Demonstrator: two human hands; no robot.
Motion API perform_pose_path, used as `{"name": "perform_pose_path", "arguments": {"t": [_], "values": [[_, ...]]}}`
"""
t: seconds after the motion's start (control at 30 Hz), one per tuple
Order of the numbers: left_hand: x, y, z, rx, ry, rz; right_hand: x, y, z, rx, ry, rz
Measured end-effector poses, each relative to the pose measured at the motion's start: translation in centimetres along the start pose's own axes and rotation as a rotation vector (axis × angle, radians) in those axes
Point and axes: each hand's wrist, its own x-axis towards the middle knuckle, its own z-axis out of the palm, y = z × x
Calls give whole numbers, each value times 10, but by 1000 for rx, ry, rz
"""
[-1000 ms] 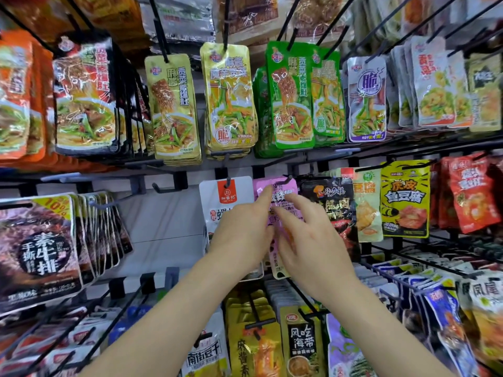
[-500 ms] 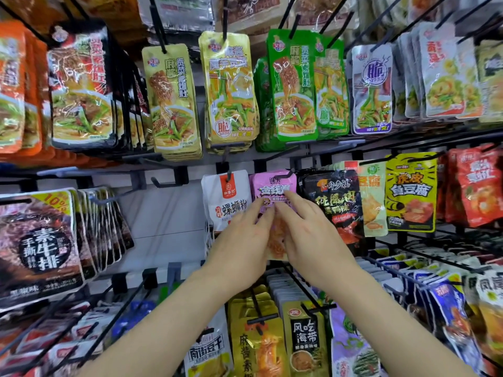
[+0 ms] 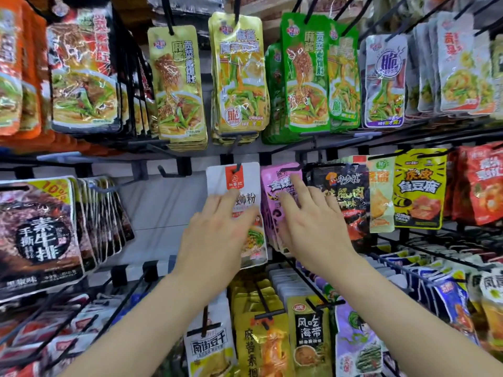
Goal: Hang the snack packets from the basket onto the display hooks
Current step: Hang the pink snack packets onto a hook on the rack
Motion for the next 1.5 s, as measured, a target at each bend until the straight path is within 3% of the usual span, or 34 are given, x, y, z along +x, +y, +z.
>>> {"name": "perform_pose_path", "arguments": {"t": [0.13,0.53,0.67,0.83,1.07,1.23,1.5], "values": [[-2,-3,1,45,-44,-65,5,-8,3,-2,-51,26],[-4,-4,-17,-105,-94,2,8,-21,-23,86,-118,22],[-15,-8,-33,-286,-80,27,-11,-24,-43,182,-94,34],[-40,-4,-59,-636,118,91,-42,-27,-69,316,49,57],[-99,28,-69,-1055,129,180,-131,-28,-113,580,-3,296],[-155,82,-41,-1271,-39,298,-244,-23,-124,602,-97,595],[-268,193,5,-1460,-690,404,-427,-27,-129,532,-437,1083]]}}
